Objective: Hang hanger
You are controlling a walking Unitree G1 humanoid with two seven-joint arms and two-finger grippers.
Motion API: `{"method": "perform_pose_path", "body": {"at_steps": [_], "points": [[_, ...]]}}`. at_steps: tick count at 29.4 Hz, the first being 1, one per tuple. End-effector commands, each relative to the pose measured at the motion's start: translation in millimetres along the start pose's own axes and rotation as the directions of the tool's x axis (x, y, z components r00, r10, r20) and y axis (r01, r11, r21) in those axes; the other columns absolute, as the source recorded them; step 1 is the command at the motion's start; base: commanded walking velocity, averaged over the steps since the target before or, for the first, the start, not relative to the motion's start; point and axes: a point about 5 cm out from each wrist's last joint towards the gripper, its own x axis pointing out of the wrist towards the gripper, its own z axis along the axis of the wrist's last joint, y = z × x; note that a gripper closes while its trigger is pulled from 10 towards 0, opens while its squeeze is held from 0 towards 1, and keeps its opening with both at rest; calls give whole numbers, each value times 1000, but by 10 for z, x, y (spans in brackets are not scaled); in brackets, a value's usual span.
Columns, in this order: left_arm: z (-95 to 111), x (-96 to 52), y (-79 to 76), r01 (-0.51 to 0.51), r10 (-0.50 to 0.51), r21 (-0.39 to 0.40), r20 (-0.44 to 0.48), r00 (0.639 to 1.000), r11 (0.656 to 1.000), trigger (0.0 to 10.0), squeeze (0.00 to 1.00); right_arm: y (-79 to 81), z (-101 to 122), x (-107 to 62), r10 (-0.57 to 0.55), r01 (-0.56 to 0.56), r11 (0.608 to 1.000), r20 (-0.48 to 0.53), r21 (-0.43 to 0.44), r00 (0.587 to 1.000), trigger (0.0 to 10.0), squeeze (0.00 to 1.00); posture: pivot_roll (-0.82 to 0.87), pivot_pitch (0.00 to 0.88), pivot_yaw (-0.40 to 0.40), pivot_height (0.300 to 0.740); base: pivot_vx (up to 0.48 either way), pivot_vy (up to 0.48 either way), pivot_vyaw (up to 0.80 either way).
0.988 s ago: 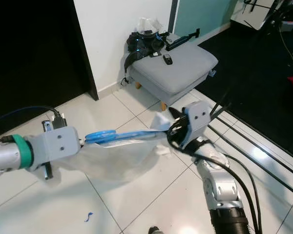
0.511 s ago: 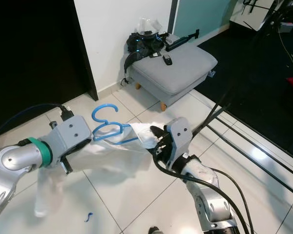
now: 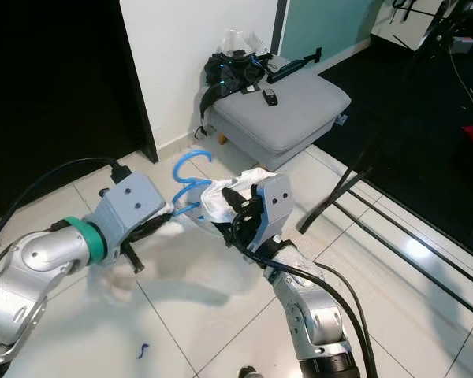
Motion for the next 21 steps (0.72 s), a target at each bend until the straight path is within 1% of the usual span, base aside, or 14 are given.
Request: {"method": "perform_pose_path", "body": {"at_steps": [1, 2, 4, 5, 6, 8, 9, 11, 12, 13, 16, 19, 20, 21], "points": [[209, -26, -65, 41, -45, 34, 120, 992, 999, 10000, 0, 92, -136, 48, 49, -51, 998, -74, -32, 996, 10000, 0, -58, 124, 84, 740, 0, 0, 0], [227, -30, -69, 43, -47, 33, 135, 990, 999, 10000, 0, 43, -147, 52, 14, -21, 996, -86, -84, 996, 10000, 0, -58, 124, 84, 740, 0, 0, 0], [227, -30, -69, 43, -47, 33, 135, 990, 999, 10000, 0, 43, -147, 52, 14, -21, 996, -86, -84, 996, 10000, 0, -58, 124, 84, 740, 0, 0, 0], [241, -29, -70, 43, -47, 30, 144, 989, 999, 10000, 0, -27, -155, 59, -37, 25, 992, -99, -127, 994, 10000, 0, -58, 124, 83, 740, 0, 0, 0], [253, -26, -75, 46, -49, 27, 152, 987, 999, 10000, 0, -116, -130, 58, -96, 78, 978, -86, -192, 992, 10000, 737, -62, 124, 83, 740, 0, 0, 0], [253, -26, -75, 46, -49, 27, 152, 987, 999, 10000, 0, -116, -130, 58, -96, 78, 978, -86, -192, 992, 10000, 737, -62, 124, 83, 740, 0, 0, 0], [257, -22, -83, 47, -50, 26, 155, 987, 999, 10000, 0, -215, -63, 49, -159, 145, 963, -43, -228, 986, 10000, 1000, -62, 126, 84, 740, 0, 0, 0], [255, -17, -89, 52, -55, 26, 157, 986, 998, 10000, 0, -361, 205, -1, -234, 257, 921, 113, -294, 966, 10000, 1000, -66, 126, 84, 740, 0, 0, 0], [253, -16, -90, 53, -56, 25, 157, 986, 998, 10000, 0, -394, 311, -26, -245, 289, 904, 171, -314, 954, 10000, 55, -67, 126, 84, 740, 0, 0, 0], [247, -15, -90, 54, -57, 24, 156, 986, 998, 10000, 0, -412, 422, -49, -240, 305, 889, 218, -341, 946, 10000, 55, -68, 126, 85, 740, 0, 0, 0], [247, -15, -90, 54, -57, 24, 156, 986, 998, 10000, 0, -412, 422, -49, -240, 305, 889, 218, -341, 946, 10000, 55, -68, 126, 85, 740, 0, 0, 0], [240, -14, -94, 59, -62, 22, 157, 986, 998, 10000, 0, -411, 543, -67, -212, 300, 869, 250, -394, 945, 10000, 0, -72, 126, 86, 740, 0, 0, 0], [231, -15, -105, 70, -73, 21, 157, 985, 997, 10000, 0, -387, 639, -72, -167, 272, 852, 260, -447, 951, 10000, 0, -75, 126, 89, 740, 0, 0, 0], [209, -7, -132, 94, -95, 13, 156, 983, 996, 10000, 0, -281, 732, -63, -43, 153, 833, 213, -531, 976, 10000, 0, -83, 127, 92, 740, 0, 0, 0]]}}
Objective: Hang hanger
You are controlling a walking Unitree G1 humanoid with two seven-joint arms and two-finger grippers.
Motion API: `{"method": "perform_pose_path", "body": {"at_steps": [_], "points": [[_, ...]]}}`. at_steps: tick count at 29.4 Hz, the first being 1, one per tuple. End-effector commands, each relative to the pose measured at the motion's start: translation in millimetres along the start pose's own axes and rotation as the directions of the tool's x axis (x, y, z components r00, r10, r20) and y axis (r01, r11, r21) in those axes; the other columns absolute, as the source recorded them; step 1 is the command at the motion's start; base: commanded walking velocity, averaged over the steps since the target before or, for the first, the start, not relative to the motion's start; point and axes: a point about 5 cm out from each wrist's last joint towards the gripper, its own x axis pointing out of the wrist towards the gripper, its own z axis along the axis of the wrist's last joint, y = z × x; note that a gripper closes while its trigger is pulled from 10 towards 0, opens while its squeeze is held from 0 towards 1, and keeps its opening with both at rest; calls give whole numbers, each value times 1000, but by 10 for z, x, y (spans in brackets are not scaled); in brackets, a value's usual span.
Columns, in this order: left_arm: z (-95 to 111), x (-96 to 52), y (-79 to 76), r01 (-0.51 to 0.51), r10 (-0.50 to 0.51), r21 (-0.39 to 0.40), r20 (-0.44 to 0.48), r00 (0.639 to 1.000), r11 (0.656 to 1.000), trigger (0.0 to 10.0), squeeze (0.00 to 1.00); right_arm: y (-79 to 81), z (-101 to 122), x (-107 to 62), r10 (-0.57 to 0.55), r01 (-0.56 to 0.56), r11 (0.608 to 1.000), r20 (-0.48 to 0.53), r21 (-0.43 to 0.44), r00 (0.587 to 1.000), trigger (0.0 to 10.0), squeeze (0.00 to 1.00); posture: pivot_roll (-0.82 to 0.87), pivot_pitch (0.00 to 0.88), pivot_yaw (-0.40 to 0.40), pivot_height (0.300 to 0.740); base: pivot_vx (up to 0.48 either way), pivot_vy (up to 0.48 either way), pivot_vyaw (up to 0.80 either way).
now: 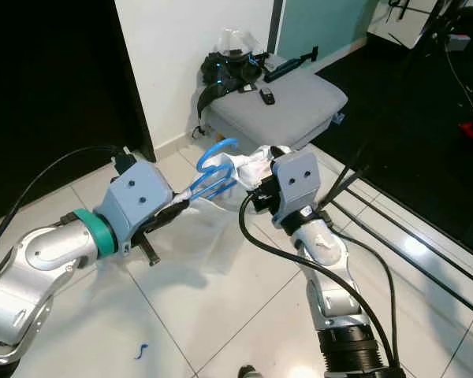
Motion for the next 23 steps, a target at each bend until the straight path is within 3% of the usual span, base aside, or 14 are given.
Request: {"method": "perform_pose_path", "body": {"at_steps": [1, 2, 4, 6, 10, 13, 14, 16, 17, 19, 20, 23], "points": [[-33, 3, -98, 70, -70, -24, 6, 998, 997, 10000, 0, 110, 308, 42, 188, -178, 978, 89, -112, 978, 10000, 0, -83, 127, 92, 740, 0, 0, 0], [-33, 3, -98, 70, -70, -24, 6, 998, 997, 10000, 0, 110, 308, 42, 188, -178, 978, 89, -112, 978, 10000, 0, -83, 127, 92, 740, 0, 0, 0], [-57, 37, -149, 91, -91, -50, 6, 996, 995, 10000, 0, 276, 365, 5, 383, -373, 917, 55, -138, 922, 10000, 0, -93, 128, 91, 740, 0, 0, 0], [-60, 57, -166, 91, -90, -74, 8, 996, 993, 10000, 0, 315, 366, -1, 415, -406, 905, 54, -128, 908, 10000, 0, -93, 128, 88, 740, 0, 0, 0], [-102, 111, -219, 78, -79, -131, -3, 997, 988, 10000, 0, 250, 420, 78, 322, -322, 947, 123, -16, 939, 10000, 0, -89, 130, 80, 740, 0, 0, 0], [-100, 115, -253, 87, -87, -130, 2, 996, 988, 10000, 0, 158, 413, 130, 237, -241, 970, 117, 27, 965, 10000, 0, -90, 133, 77, 740, 0, 0, 0], [-97, 114, -275, 89, -89, -137, 6, 996, 987, 10000, 0, 132, 362, 129, 246, -243, 969, 74, -46, 966, 10000, 0, -90, 132, 75, 740, 0, 0, 0], [-97, 114, -275, 89, -89, -137, 6, 996, 987, 10000, 0, 132, 362, 129, 246, -243, 969, 74, -46, 966, 10000, 0, -90, 132, 75, 740, 0, 0, 0], [-99, 106, -282, 90, -90, -139, 7, 996, 986, 10000, 0, 85, 262, 124, 232, -230, 965, 2, -129, 973, 10000, 0, -90, 133, 75, 740, 0, 0, 0], [-109, 93, -271, 85, -86, -139, 3, 996, 987, 10000, 0, 41, 191, 102, 232, -238, 956, -56, -169, 971, 10000, 0, -89, 133, 75, 740, 0, 0, 0], [-127, 75, -250, 81, -82, -137, -3, 997, 987, 10000, 0, -7, 154, 74, 229, -242, 953, -91, -182, 969, 10000, 1000, -92, 134, 77, 740, 0, 0, 0], [-147, 56, -233, 80, -82, -132, -10, 997, 988, 10000, 0, -86, 147, 57, 190, -204, 968, -101, -146, 977, 10000, 1000, -93, 135, 79, 740, 0, 0, 0]]}}
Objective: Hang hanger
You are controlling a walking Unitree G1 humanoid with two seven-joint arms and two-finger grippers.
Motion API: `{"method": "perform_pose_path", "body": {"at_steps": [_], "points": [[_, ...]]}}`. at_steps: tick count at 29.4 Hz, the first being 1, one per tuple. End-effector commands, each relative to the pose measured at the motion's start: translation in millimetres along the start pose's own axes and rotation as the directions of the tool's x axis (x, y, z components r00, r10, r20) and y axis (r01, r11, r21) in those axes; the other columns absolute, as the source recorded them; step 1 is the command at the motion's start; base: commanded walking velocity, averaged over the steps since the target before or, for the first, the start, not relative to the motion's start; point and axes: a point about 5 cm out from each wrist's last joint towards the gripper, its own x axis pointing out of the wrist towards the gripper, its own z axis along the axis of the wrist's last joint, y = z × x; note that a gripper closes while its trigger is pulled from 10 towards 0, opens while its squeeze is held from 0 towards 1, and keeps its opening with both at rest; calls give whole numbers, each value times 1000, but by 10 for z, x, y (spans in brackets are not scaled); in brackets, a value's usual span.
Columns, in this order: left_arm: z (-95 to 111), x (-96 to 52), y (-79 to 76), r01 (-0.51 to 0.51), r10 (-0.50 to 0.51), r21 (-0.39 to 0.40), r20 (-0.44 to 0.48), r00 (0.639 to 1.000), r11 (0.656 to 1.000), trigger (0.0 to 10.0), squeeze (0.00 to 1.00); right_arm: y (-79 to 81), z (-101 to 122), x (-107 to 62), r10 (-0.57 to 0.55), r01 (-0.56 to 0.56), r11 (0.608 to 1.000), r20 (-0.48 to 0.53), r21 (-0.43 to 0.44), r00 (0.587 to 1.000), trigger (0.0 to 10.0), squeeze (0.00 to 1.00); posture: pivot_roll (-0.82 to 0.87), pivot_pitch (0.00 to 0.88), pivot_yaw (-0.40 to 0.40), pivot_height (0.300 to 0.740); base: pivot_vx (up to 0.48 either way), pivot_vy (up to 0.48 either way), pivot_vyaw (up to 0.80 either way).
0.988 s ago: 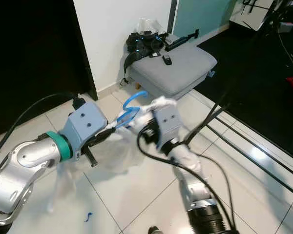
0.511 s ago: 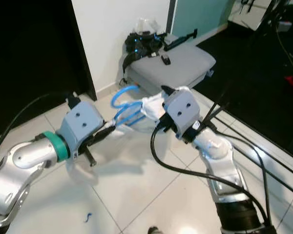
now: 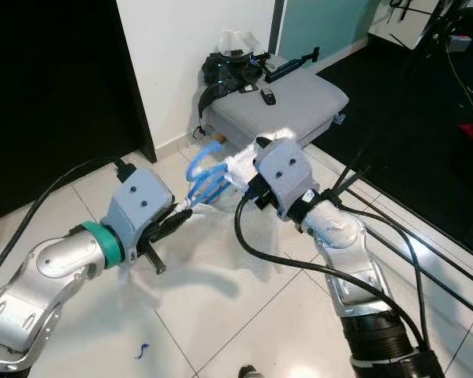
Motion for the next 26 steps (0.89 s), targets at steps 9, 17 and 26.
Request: {"method": "perform_pose_path", "body": {"at_steps": [9, 17, 26], "points": [[-1, -7, -126, 83, -83, 6, 11, 996, 997, 10000, 0, -288, -24, -22, -197, 198, 980, -29, 34, 980, 10000, 0, -95, 140, 81, 740, 0, 0, 0], [-39, -31, -140, 98, -98, 16, -6, 995, 995, 10000, 0, -338, -87, -78, -103, 95, 991, -91, -89, 991, 10000, 1000, -99, 141, 80, 740, 0, 0, 0], [-78, -16, -139, 100, -100, 32, -20, 995, 994, 10000, 0, -5, 188, -375, 363, -413, 822, 198, 393, 911, 10000, 0, -100, 131, 73, 740, 0, 0, 0]]}}
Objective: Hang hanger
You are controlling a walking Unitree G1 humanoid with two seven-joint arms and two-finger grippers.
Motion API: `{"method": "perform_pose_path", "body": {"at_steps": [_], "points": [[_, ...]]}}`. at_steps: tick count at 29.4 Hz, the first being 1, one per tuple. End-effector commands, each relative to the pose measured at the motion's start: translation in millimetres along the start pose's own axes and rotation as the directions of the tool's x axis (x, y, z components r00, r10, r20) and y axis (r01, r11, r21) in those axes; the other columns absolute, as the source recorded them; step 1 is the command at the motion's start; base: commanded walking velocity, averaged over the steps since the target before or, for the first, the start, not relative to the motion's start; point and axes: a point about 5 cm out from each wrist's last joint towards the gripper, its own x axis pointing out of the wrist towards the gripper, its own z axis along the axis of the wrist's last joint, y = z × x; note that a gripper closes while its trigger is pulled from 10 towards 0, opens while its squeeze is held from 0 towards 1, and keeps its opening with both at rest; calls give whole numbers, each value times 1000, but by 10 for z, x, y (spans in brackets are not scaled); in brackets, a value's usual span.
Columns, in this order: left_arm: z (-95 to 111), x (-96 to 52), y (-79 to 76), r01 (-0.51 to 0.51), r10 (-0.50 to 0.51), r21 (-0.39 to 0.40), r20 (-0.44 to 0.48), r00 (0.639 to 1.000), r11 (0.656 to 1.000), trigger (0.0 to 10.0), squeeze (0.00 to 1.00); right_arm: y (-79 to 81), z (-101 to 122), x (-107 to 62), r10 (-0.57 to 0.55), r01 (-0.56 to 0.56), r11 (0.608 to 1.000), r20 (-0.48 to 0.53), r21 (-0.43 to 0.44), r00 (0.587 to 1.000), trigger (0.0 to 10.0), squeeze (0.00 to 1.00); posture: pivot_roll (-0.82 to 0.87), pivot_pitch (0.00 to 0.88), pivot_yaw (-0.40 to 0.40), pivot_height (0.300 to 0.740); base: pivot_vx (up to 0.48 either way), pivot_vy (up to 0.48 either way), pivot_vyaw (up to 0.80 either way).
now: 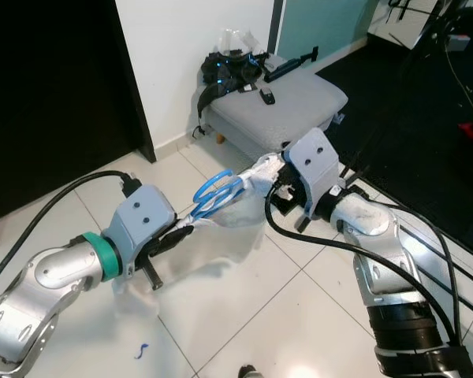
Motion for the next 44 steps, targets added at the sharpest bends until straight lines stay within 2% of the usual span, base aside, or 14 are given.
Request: {"method": "perform_pose_path", "body": {"at_steps": [1, 3, 7, 13, 15, 21, 22, 25, 26, 27, 32, 33, 43, 44], "points": [[-7, 29, -75, 45, -45, 5, 5, 999, 999, 10000, 0, 172, 156, 12, 170, -176, 983, 101, 49, 980, 10000, 0, -100, 131, 73, 740, 0, 0, 0], [-5, 48, -60, 32, -32, -2, 6, 999, 999, 10000, 0, 331, 157, -53, 280, -294, 949, 128, 111, 951, 10000, 0, -103, 132, 76, 740, 0, 0, 0], [3, 74, -64, 33, -33, -3, 12, 999, 999, 10000, 0, 137, 93, 6, 80, -90, 992, 112, 87, 991, 10000, 0, -109, 131, 78, 740, 0, 0, 0], [-5, 72, -70, 43, -43, 0, 11, 999, 999, 10000, 0, -83, -68, 10, -85, 75, 981, -51, -179, 995, 10000, 0, -113, 131, 82, 740, 0, 0, 0], [-5, 67, -63, 45, -45, 4, 11, 999, 999, 10000, 0, -237, -140, -40, -197, 127, 925, -167, -358, 966, 10000, 0, -114, 131, 84, 740, 0, 0, 0], [-5, 65, -60, 46, -46, 7, 11, 999, 999, 10000, 0, -244, -151, -93, -192, 100, 920, -212, -378, 958, 10000, 0, -110, 132, 83, 740, 0, 0, 0], [-9, 65, -62, 45, -45, 5, 11, 999, 999, 10000, 0, -120, -42, -36, -97, 71, 961, -84, -268, 992, 10000, 216, -107, 135, 82, 740, 0, 0, 0], [-10, 64, -63, 45, -45, 5, 11, 999, 999, 10000, 0, -83, -9, -24, -67, 56, 972, -43, -227, 997, 10000, 216, -107, 135, 82, 740, 0, 0, 0], [-11, 64, -64, 44, -44, 4, 11, 999, 999, 10000, 0, -28, -6, -18, -21, 10, 973, -44, -232, 999, 10000, 976, -108, 134, 81, 740, 0, 0, 0], [-11, 66, -66, 43, -43, 3, 11, 999, 999, 10000, 0, 12, -22, -22, 17, -28, 975, -53, -222, 998, 10000, 1000, -108, 137, 80, 740, 0, 0, 0], [-13, 80, -76, 44, -44, -3, 13, 999, 999, 10000, 0, 86, 5, -37, 88, -88, 986, -8, -138, 996, 10000, 1000, -110, 138, 80, 740, 0, 0, 0], [-10, 89, -80, 43, -43, -8, 15, 999, 999, 10000, 0, 128, 60, -47, 123, -120, 989, 34, -86, 992, 10000, 0, -111, 139, 80, 740, 0, 0, 0], [19, 107, -52, 25, -23, -41, 30, 999, 999, 10000, 0, 41, -197, -98, 9, -78, 935, -195, -345, 981, 10000, 0, -119, 141, 82, 740, 0, 0, 0], [26, 107, -44, 24, -22, -45, 34, 999, 999, 10000, 0, 3, -229, -99, -29, -59, 915, -210, -398, 977, 10000, 455, -118, 142, 84, 740, 0, 0, 0]]}}
